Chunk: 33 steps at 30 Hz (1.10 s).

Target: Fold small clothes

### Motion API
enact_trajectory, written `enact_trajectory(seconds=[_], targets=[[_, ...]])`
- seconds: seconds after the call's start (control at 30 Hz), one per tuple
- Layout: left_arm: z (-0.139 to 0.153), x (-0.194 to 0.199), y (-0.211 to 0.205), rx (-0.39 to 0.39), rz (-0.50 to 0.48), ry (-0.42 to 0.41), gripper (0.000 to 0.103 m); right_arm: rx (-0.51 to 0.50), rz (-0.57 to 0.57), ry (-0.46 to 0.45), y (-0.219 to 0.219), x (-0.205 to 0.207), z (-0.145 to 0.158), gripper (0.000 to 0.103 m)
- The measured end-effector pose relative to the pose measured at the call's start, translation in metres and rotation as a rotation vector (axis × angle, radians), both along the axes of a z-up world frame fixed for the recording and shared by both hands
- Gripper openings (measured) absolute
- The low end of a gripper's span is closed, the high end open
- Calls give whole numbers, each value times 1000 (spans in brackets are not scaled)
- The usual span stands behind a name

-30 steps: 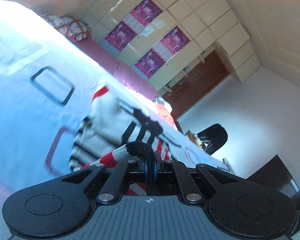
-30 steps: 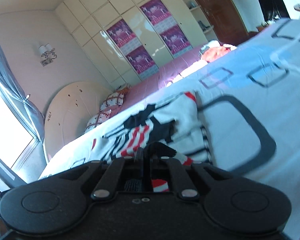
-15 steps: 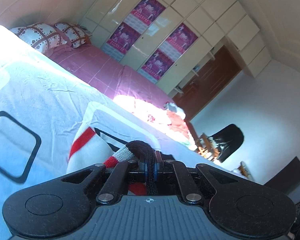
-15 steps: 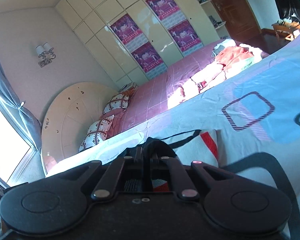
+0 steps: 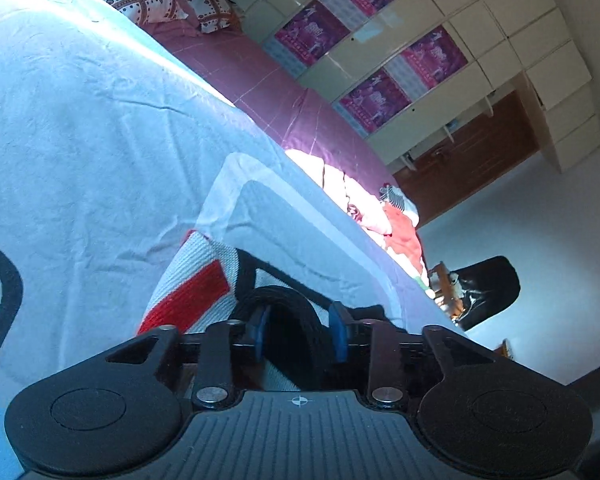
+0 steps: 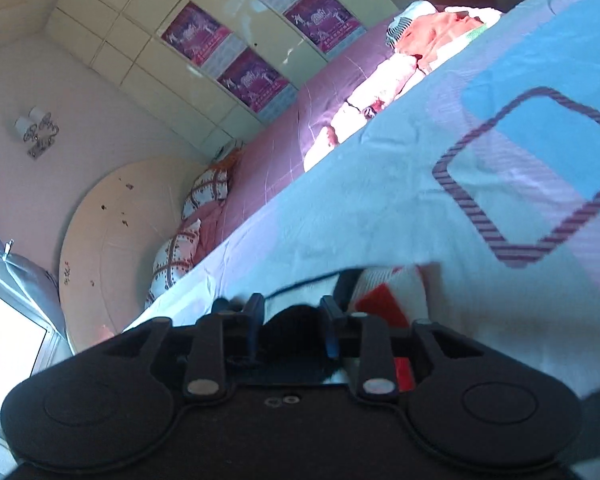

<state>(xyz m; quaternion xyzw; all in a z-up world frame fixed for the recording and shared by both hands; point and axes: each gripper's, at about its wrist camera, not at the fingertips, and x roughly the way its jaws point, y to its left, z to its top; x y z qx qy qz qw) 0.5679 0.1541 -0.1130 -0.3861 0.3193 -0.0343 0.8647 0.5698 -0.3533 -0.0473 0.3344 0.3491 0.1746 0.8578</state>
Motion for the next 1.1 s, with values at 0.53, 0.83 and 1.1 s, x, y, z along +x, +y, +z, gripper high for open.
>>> enact_trajectory(seconds=[0.53, 0.83, 1.1], targets=[[26, 25, -51, 666, -223, 75, 27, -410, 171, -89, 44, 4, 18, 35], [40, -6, -45, 626, -95, -112, 5, -605, 176, -281, 71, -19, 41, 5], [19, 4, -36, 627, -8, -8, 6, -597, 111, -196, 56, 3, 21, 5]])
